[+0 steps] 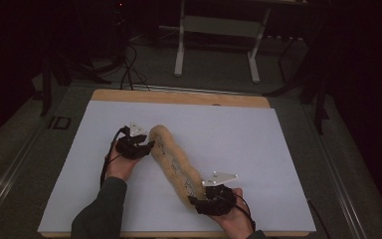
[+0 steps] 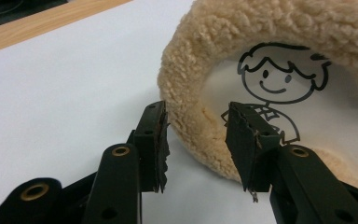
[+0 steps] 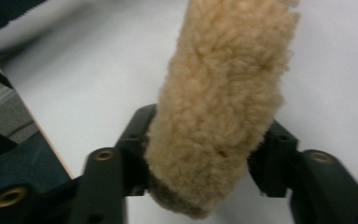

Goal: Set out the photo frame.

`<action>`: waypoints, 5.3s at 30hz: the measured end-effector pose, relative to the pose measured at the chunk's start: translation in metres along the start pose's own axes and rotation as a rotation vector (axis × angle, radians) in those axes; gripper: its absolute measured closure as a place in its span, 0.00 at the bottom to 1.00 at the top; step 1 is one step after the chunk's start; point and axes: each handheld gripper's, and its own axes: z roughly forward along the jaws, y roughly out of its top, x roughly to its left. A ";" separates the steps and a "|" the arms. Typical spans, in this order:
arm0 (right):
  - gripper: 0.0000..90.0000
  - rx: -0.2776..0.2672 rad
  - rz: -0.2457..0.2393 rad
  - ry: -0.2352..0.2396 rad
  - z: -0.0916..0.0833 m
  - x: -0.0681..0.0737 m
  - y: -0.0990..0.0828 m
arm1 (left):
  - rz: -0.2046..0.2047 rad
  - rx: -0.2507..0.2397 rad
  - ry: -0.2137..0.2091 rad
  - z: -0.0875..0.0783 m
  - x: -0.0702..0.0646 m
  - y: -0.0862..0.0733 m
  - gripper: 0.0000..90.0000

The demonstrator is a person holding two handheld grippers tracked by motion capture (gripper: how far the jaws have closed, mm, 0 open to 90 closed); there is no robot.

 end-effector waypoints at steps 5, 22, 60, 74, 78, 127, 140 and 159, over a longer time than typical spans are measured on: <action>0.67 0.007 -0.062 0.001 -0.003 0.001 0.003 | -0.003 0.002 -0.010 0.000 0.000 0.000 0.66; 0.69 0.041 -0.146 0.050 -0.010 -0.019 0.003 | 0.009 0.012 0.001 0.002 0.002 0.001 0.58; 0.69 0.085 -0.160 0.023 -0.016 -0.059 0.011 | 0.013 -0.010 0.012 -0.001 0.005 -0.007 0.82; 0.69 0.096 -0.127 -0.075 -0.016 -0.076 0.019 | -0.023 -0.043 0.041 -0.008 0.002 -0.017 0.82; 0.69 0.090 -0.112 -0.098 -0.015 -0.082 0.021 | -0.028 -0.044 0.042 -0.011 0.001 -0.019 0.82; 0.63 -0.025 0.117 -0.188 -0.011 -0.132 0.042 | -0.176 -0.045 0.157 -0.027 -0.031 -0.028 0.82; 0.63 -0.051 0.160 -0.196 -0.010 -0.139 0.041 | -0.211 -0.053 0.158 -0.030 -0.039 -0.033 0.82; 0.61 -0.077 0.207 -0.175 -0.011 -0.141 0.035 | -0.226 -0.037 0.157 -0.036 -0.044 -0.035 0.82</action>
